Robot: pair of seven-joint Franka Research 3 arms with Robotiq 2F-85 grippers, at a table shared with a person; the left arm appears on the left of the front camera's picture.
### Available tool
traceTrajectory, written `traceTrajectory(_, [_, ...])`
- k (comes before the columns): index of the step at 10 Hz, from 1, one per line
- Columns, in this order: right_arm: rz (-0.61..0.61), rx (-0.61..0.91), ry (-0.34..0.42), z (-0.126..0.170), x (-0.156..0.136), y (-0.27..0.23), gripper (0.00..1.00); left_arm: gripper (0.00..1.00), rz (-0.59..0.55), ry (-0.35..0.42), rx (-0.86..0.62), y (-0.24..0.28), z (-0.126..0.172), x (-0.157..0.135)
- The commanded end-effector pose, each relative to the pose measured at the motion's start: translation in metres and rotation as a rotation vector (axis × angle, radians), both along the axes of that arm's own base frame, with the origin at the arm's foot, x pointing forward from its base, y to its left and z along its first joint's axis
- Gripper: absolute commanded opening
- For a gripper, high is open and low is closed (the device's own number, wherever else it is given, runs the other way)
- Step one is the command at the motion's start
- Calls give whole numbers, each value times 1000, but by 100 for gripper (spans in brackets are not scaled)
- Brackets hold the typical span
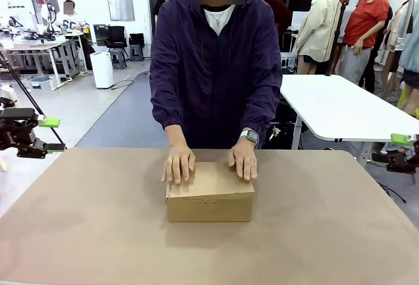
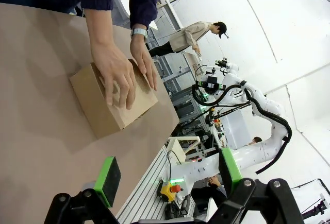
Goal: Pack the items into the box.
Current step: Close the Mailer Box.
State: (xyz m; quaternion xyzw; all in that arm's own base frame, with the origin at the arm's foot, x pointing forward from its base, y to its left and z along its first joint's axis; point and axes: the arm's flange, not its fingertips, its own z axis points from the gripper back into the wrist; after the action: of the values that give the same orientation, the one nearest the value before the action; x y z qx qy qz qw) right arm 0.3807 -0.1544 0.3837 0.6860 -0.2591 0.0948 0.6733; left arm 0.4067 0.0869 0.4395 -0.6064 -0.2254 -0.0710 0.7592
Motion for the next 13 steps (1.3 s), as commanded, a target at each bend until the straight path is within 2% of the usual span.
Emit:
traceTrajectory(1, [7, 1, -9, 5, -1, 2, 100, 100, 1, -4, 4, 0, 2, -2])
traceTrajectory(13, [7, 1, -9, 5, -1, 2, 100, 100, 1, -4, 4, 0, 2, -2])
